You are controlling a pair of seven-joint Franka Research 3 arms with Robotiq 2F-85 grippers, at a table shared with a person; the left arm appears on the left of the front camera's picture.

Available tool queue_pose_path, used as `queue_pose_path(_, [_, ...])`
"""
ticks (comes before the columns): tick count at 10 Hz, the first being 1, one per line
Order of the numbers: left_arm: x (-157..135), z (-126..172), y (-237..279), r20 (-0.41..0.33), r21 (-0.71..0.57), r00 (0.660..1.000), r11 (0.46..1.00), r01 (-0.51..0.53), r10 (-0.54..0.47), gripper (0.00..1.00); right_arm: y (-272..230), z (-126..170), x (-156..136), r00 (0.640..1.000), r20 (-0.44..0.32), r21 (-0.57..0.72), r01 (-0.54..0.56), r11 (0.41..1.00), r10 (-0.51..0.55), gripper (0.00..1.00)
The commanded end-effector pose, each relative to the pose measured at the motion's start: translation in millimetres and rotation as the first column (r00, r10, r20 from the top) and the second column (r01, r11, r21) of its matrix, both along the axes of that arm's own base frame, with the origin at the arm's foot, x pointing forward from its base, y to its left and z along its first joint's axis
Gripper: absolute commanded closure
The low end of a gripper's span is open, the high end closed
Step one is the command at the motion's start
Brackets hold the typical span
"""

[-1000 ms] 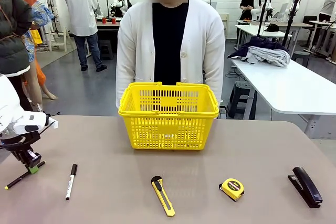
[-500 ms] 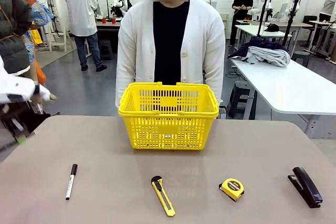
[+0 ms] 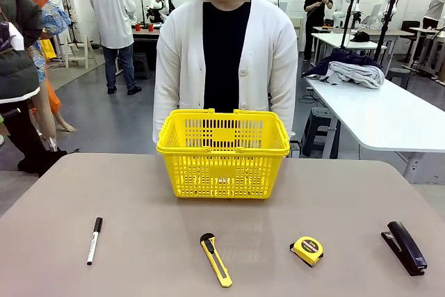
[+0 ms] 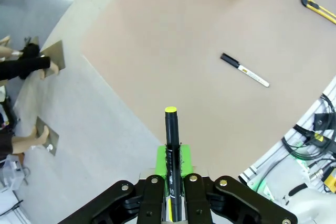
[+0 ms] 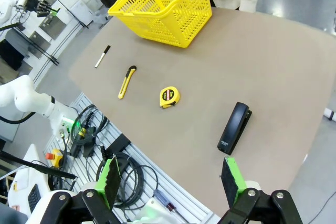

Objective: Place the items the person wants into the basket.
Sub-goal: Pick up the item the person points to and place it in the Market Basket.

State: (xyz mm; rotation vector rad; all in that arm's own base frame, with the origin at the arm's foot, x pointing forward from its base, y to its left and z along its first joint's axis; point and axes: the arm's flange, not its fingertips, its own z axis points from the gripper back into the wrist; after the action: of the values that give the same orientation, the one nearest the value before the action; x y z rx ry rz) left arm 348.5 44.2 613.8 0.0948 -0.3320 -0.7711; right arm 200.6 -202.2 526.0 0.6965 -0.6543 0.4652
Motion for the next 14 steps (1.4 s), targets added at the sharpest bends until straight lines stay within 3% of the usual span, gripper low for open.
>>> queue_pose_path(1, [7.9,-1.2,4.3,-0.036,-0.036,0.999,0.999,0.022,-0.024,1.0,1.9,-2.0,0.4,1.0,0.022,0.019,-0.013,1.0,0.012,0.0])
queue_pose_path(2, [0.0,0.0,0.0,0.0,0.0,1.0,1.0,0.0,0.0,1.0,1.9,-2.0,0.4,1.0,0.022,0.019,-0.013,1.0,0.012,0.0])
queue_pose_path(6, [0.0,0.0,0.0,0.0,0.0,1.0,1.0,0.0,0.0,1.0,1.9,-2.0,0.4,1.0,0.022,0.019,-0.013,1.0,0.012,0.0])
queue_pose_path(7, [0.7,0.6,0.3,-0.013,-0.009,1.0,1.0,0.008,-0.009,0.89,1.9,-2.0,0.4,1.0,0.022,0.019,-0.013,1.0,0.012,0.0])
queue_pose_path(8, [11.2,13.0,-33.1,0.021,0.152,0.975,0.964,0.217,-0.223,0.89,1.9,-2.0,0.4,1.0,0.022,0.019,-0.013,1.0,0.012,0.0])
queue_pose_path(9, [34.9,25.5,-73.4,0.002,0.281,0.921,0.884,0.374,-0.39,0.89,1.9,-2.0,0.4,1.0,0.022,0.019,-0.013,1.0,0.012,0.0])
queue_pose_path(11, [102.9,58.5,-148.8,-0.1,0.352,0.757,0.689,0.634,-0.646,0.89,1.9,-2.0,0.4,1.0,0.022,0.019,-0.013,1.0,0.012,0.0])
queue_pose_path(14, [177.6,77.0,-253.1,-0.19,0.279,0.596,0.54,0.794,-0.78,0.89,1.9,-2.0,0.4,1.0,0.022,0.019,-0.013,1.0,0.012,0.0])
